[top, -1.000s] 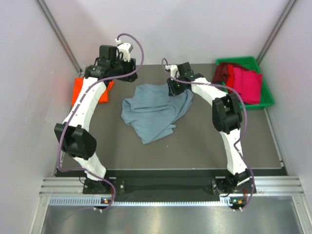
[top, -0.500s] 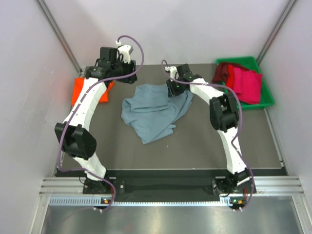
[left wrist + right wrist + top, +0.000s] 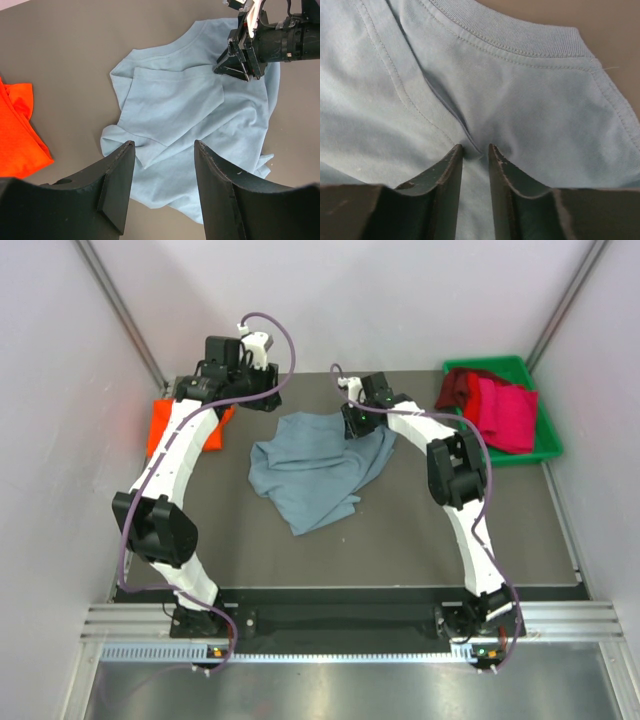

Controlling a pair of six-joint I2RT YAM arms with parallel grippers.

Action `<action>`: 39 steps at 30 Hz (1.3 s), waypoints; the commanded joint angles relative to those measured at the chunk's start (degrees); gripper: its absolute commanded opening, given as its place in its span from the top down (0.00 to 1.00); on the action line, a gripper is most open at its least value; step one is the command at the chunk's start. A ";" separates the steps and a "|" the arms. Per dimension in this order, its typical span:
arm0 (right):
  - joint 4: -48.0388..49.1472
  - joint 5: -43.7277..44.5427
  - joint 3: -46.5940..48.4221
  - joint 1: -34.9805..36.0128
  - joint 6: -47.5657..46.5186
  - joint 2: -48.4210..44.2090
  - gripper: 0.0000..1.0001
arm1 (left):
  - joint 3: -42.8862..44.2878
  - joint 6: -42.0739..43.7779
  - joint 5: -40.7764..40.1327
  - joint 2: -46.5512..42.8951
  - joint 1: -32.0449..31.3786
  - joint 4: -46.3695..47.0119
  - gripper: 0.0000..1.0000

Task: Fold and stack the t-shirts
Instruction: Flatten the tshirt out

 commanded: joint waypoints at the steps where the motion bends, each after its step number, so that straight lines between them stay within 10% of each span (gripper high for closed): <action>1: 1.60 -0.66 1.97 -0.17 0.58 0.02 0.76 | 1.28 0.13 -0.20 -1.25 0.32 1.55 0.44; 13: 2.13 0.05 2.50 0.01 -0.74 -2.26 1.00 | 1.81 -0.05 0.32 -0.28 0.23 2.17 0.44; 39: 2.65 1.98 11.27 -2.28 -1.62 -23.08 1.00 | -6.98 2.23 -1.96 3.06 0.85 1.99 0.45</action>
